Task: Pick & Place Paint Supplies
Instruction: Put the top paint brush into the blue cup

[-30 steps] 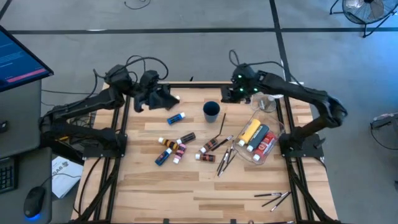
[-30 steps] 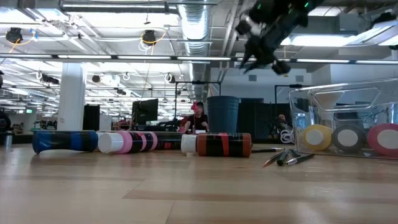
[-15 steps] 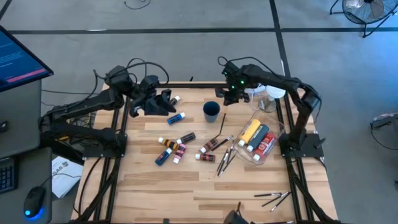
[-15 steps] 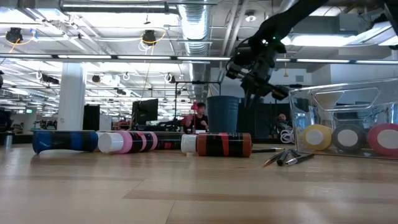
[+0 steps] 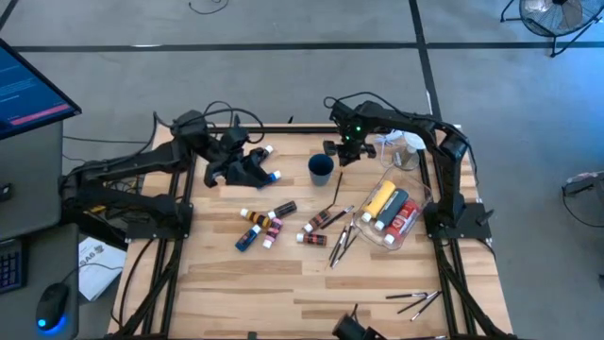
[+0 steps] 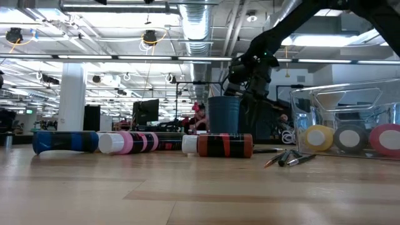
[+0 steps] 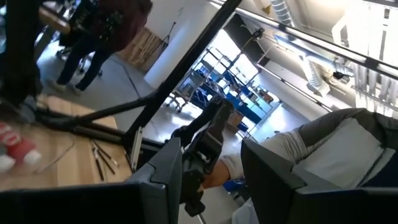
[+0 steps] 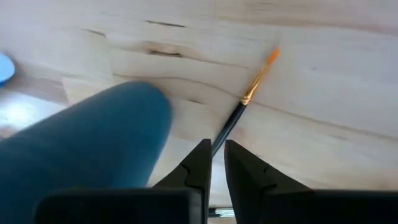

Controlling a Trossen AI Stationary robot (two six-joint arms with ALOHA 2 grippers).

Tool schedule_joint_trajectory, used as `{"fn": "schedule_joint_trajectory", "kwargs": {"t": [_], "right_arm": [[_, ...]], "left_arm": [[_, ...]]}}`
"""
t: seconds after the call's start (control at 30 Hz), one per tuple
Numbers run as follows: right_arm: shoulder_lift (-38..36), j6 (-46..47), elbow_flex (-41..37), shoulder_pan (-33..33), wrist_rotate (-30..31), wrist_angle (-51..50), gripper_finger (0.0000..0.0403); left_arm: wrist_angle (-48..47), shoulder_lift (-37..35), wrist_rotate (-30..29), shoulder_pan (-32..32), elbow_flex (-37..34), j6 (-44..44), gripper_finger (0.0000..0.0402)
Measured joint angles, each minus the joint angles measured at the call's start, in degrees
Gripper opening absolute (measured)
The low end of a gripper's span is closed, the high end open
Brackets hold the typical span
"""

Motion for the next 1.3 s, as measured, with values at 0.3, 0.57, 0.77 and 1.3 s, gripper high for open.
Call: {"fn": "schedule_joint_trajectory", "kwargs": {"t": [0.3, 0.57, 0.77, 1.3], "right_arm": [[0.75, 2.96, 0.07, -1.81, 6.08, -1.69, 0.0033], [1.75, 4.02, -0.1, -2.78, 5.08, -2.2, 0.0126], [1.77, 8.23, 0.03, -2.2, 5.08, 1.08, 0.0181], [1.77, 11.57, 0.0, -2.2, 6.45, 2.79, 0.0128]], "left_arm": [[0.37, 0.01, -2.31, 0.02, -2.62, -0.03, 0.0126], [0.65, 0.01, -2.76, 0.02, -2.98, -0.01, 0.0126], [0.93, 0.01, -2.76, 0.04, -2.98, -0.01, 0.0126], [1.5, 0.01, -2.72, 0.04, -2.98, -0.03, 0.0126]]}}
